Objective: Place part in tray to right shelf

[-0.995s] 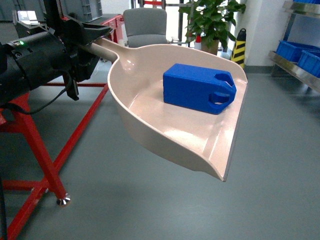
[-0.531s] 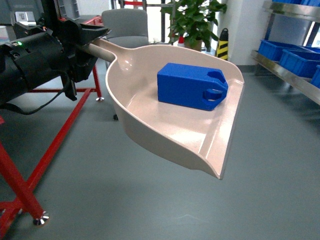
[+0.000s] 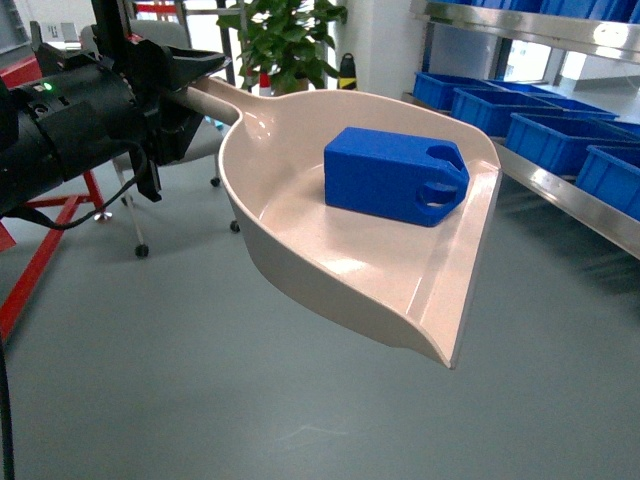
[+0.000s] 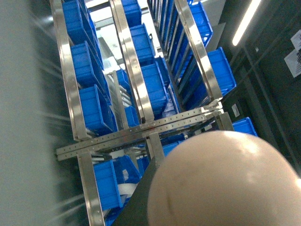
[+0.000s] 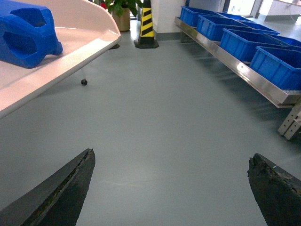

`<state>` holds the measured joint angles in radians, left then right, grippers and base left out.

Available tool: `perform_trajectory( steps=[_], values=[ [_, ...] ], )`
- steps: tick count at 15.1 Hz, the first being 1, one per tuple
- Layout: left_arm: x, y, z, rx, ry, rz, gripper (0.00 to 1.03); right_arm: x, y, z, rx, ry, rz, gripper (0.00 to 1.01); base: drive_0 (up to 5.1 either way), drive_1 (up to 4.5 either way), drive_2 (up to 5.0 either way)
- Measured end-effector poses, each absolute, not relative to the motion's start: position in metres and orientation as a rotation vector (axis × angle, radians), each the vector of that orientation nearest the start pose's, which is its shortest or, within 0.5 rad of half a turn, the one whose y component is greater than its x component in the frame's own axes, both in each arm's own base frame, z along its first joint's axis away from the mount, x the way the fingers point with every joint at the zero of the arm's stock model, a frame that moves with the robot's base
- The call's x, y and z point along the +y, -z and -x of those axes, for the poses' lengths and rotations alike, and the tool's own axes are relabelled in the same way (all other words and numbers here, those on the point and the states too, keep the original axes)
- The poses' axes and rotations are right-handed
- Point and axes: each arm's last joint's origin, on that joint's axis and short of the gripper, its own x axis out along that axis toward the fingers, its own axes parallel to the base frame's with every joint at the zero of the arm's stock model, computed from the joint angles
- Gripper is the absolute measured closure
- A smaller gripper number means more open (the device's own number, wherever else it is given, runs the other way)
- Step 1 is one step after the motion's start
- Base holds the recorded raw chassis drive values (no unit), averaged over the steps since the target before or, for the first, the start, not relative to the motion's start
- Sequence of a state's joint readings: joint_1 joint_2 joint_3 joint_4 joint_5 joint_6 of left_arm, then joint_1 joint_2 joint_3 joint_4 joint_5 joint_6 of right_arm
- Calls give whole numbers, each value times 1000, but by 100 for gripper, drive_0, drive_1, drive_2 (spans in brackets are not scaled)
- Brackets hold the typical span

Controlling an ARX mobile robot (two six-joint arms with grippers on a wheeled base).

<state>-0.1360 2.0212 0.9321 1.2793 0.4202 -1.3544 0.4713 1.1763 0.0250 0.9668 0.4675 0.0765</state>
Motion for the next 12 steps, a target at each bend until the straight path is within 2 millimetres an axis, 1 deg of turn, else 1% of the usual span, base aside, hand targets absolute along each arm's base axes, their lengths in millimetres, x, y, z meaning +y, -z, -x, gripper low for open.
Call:
perform_trajectory(
  steps=[12],
  values=[
    [-65, -170, -389, 213, 593, 1285, 89, 63, -131, -153, 164, 2, 7, 3, -161, -161, -161]
  ],
)
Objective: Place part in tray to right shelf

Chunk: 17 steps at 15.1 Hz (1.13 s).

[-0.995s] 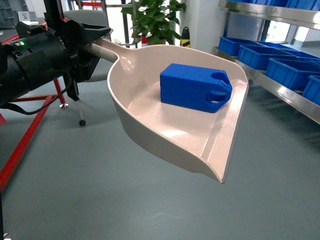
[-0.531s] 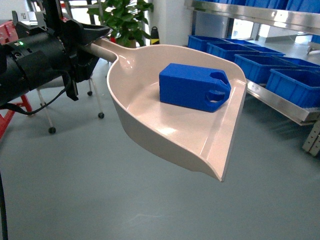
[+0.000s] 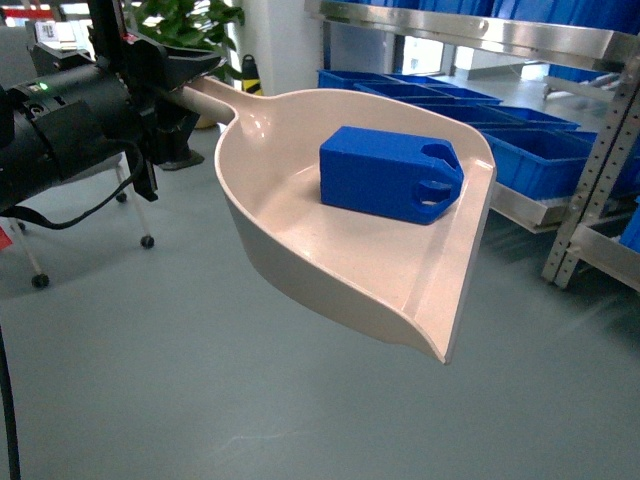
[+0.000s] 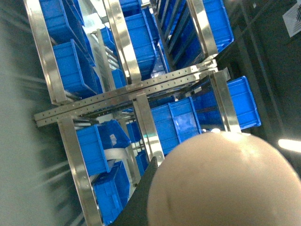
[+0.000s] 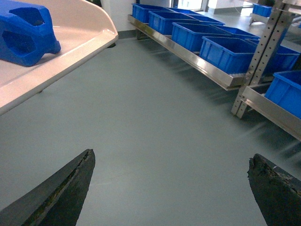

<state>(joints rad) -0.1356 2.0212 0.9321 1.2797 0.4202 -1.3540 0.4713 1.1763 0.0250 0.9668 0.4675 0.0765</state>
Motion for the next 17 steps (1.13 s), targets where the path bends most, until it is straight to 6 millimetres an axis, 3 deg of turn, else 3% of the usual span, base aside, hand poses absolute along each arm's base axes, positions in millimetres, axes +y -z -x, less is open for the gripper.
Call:
perform_trajectory(
  steps=[17],
  values=[
    [-65, -170, -389, 214, 595, 1285, 89, 63, -131, -153, 164, 2, 7, 3, -160, -160, -160]
  ],
)
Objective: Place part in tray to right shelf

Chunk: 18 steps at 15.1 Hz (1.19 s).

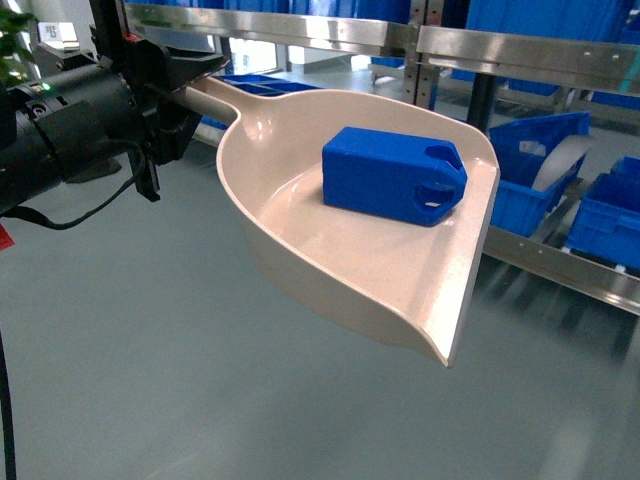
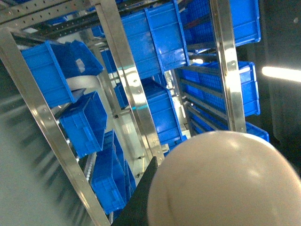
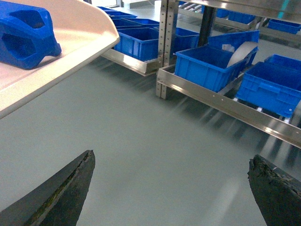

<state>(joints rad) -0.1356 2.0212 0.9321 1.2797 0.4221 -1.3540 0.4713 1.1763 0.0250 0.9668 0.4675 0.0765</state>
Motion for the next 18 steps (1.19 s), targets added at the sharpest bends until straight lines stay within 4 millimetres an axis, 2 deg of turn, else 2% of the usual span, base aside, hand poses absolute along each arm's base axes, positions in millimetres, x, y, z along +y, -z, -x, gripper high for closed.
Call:
perform_trajectory(
  steps=[18],
  values=[
    [-64, -170, -389, 209, 589, 1286, 89, 63, -131, -153, 164, 3, 7, 3, -165, -165, -165]
  ],
)
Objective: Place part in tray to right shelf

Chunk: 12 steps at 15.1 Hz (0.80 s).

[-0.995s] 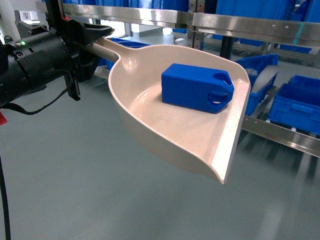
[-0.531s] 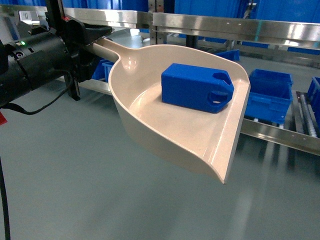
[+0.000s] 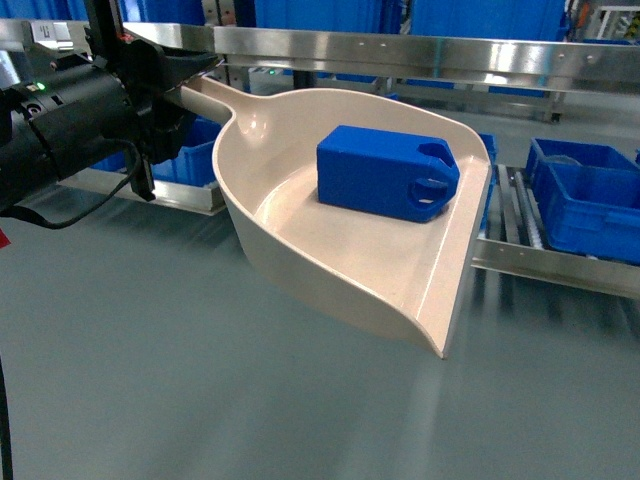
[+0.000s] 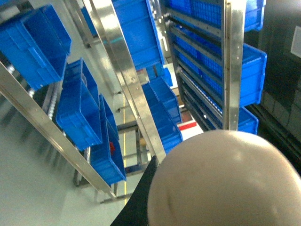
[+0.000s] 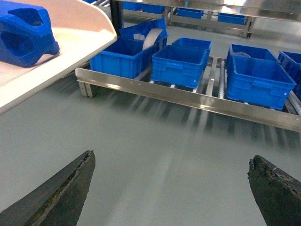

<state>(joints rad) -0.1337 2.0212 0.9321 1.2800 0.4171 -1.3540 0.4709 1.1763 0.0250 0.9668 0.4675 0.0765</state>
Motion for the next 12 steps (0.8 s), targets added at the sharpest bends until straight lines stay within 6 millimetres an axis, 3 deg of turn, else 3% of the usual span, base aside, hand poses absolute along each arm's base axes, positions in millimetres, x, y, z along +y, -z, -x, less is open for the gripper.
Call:
perform_trajectory(
  steps=[12],
  values=[
    [-65, -170, -389, 214, 595, 1285, 89, 63, -131, -153, 164, 3, 7, 3, -163, -163, -163]
  ],
)
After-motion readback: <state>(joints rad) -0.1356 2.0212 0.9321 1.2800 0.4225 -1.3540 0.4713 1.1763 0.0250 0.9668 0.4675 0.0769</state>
